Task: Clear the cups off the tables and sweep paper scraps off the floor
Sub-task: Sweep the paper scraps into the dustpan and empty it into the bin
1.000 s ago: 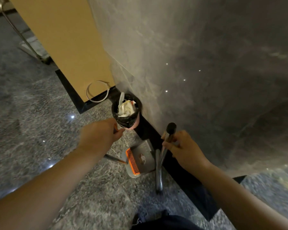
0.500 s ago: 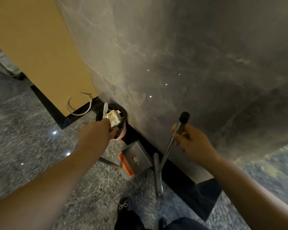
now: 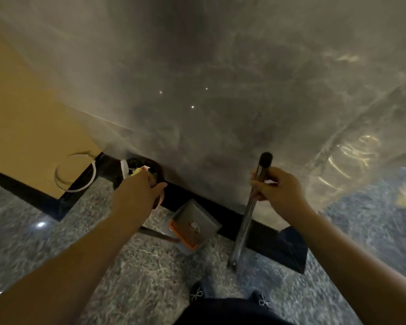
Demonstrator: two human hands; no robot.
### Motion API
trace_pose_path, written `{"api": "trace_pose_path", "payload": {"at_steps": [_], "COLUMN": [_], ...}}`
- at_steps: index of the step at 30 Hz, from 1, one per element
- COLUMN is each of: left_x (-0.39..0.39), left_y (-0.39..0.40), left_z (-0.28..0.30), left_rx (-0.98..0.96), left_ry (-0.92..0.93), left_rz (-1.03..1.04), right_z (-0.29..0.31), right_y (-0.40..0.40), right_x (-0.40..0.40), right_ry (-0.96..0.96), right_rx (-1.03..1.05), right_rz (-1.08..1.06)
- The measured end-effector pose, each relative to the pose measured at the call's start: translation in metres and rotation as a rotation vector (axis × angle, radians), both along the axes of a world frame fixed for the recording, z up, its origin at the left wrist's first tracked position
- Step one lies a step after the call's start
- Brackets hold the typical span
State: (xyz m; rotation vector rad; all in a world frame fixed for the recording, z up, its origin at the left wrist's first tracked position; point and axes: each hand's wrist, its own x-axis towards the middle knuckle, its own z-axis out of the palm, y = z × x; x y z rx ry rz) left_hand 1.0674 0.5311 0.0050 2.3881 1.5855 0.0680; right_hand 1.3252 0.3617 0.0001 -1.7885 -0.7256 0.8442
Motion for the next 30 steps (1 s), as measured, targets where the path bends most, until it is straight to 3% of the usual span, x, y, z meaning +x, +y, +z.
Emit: {"api": "trace_pose_path", "payload": {"at_steps": [4,10,19,25,30], "left_x": [0.004,0.004,0.013,0.027,0.045], "left_y": [0.018,0.037,0.042,0.039,0.034], "left_z": [-0.001,-0.004,-0.019,-0.025,-0.031], "left_rx": [-0.117,-0.119,-0.146,-0.133,-0.175], "left_ry": [-0.072,-0.106,-0.237,-0.235,-0.185], "left_rz": [0.030,-0.039,0.041,0.069,0.038], "right_z": [-0.005,-0.007,-0.012,-0.015,-0.020], "right_y": [0.001,0.002,0.006,0.002,0.002], "right_x": [-0.004,-0.010,-0.008,0.002,0.019], "right_ry": [0.099,-0.064,0.112,-0.005,0.044], "right_rx": [0.035,0.010,0.073,0.042,0.019], "right_rz": [-0.093,-0.155,-0.189,-0.226,-0.232]}}
